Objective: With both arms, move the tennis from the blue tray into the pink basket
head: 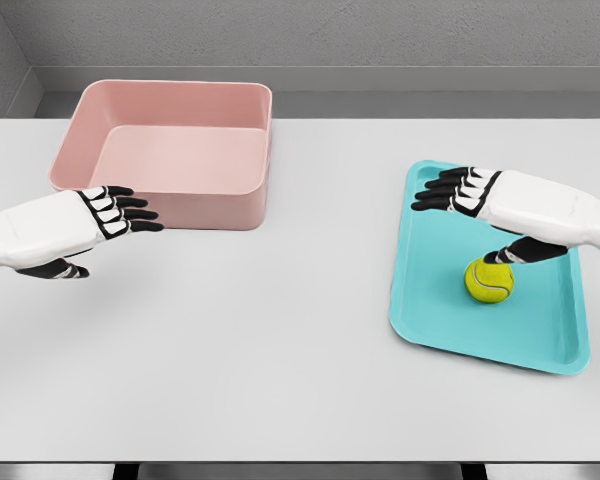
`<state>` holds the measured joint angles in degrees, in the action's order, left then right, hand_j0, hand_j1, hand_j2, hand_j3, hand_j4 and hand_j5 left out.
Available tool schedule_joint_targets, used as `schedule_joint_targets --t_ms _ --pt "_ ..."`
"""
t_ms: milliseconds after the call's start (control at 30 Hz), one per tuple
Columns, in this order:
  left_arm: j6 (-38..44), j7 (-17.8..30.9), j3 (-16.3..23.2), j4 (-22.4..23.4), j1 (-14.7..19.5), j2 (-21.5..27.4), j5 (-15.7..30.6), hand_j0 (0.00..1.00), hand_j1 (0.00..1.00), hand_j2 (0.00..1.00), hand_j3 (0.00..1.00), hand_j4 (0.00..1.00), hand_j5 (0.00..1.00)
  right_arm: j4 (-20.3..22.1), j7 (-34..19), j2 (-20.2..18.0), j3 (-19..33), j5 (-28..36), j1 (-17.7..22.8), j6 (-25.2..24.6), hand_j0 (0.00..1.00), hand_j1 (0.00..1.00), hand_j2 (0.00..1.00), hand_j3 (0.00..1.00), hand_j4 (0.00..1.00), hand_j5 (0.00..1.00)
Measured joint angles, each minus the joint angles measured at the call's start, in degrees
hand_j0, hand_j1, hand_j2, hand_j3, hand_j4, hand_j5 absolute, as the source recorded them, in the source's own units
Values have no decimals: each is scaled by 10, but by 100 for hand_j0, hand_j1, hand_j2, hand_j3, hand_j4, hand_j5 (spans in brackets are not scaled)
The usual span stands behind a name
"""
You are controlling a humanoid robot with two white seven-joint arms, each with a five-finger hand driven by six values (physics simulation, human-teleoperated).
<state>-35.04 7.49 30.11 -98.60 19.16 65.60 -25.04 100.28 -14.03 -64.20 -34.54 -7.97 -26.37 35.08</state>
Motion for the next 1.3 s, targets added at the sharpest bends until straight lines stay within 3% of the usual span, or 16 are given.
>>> schedule_joint_targets --t_ms 200,567,767,1300 --pt "0 0 1 0 0 2 1 100 100 100 100 100 100 -6 1 -3 -1 -4 4 0 100 100 100 100 100 100" --pt "0 0 4 1 0 2 1 100 100 100 100 100 100 -92 12 -12 1 -25 29 0 100 100 100 100 100 100" --pt "0 0 8 1 0 2 0 100 100 100 100 100 100 -129 51 -8 1 -61 33 0 99 99 99 99 99 99" --pt "0 0 12 0 0 0 0 100 100 100 100 100 100 -134 61 10 2 -112 78 0 98 98 98 98 98 98"
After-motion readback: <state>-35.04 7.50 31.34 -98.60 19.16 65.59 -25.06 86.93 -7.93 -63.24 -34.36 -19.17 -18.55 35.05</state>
